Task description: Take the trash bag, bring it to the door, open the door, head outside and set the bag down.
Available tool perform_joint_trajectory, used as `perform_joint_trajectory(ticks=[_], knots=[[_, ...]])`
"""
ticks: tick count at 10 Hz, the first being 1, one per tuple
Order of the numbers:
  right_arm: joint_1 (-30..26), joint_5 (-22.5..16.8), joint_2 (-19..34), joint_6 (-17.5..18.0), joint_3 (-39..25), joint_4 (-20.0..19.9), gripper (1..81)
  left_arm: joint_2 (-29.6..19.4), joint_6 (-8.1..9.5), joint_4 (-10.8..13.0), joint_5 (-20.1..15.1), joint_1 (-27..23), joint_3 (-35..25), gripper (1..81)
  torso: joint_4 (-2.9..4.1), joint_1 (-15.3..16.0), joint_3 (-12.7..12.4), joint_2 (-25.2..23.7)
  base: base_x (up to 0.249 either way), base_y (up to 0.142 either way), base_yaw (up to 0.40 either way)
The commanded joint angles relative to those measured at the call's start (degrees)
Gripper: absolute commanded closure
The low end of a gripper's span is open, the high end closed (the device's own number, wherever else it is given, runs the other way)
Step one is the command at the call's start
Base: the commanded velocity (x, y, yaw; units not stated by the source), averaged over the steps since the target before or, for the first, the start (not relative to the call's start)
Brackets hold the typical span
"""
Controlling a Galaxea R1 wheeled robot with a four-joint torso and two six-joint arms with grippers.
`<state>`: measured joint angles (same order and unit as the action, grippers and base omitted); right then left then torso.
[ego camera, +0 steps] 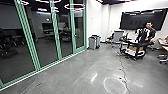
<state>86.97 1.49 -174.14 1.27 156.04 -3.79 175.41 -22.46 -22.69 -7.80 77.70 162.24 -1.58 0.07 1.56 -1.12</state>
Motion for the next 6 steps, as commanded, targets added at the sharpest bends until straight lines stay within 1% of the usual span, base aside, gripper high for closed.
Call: perform_joint_trajectory(ticks=[1, 6], knots=[[-2.8, -3.1, -0.2, -0.1, -0.1, 0.2, 1.0, 0.0, -0.31, 0.2, -3.4, -4.2, 0.3, 81.1, 0.00, 0.0, 0.0, 0.0, 0.194, 0.000, 0.000], [-2.8, -3.1, -0.3, -0.1, -0.1, 0.1, 1.0, 0.2, -0.31, 0.2, -3.3, -4.0, 0.3, 81.1, 0.00, 0.0, 0.0, 0.0, 0.193, 0.000, 0.000]])
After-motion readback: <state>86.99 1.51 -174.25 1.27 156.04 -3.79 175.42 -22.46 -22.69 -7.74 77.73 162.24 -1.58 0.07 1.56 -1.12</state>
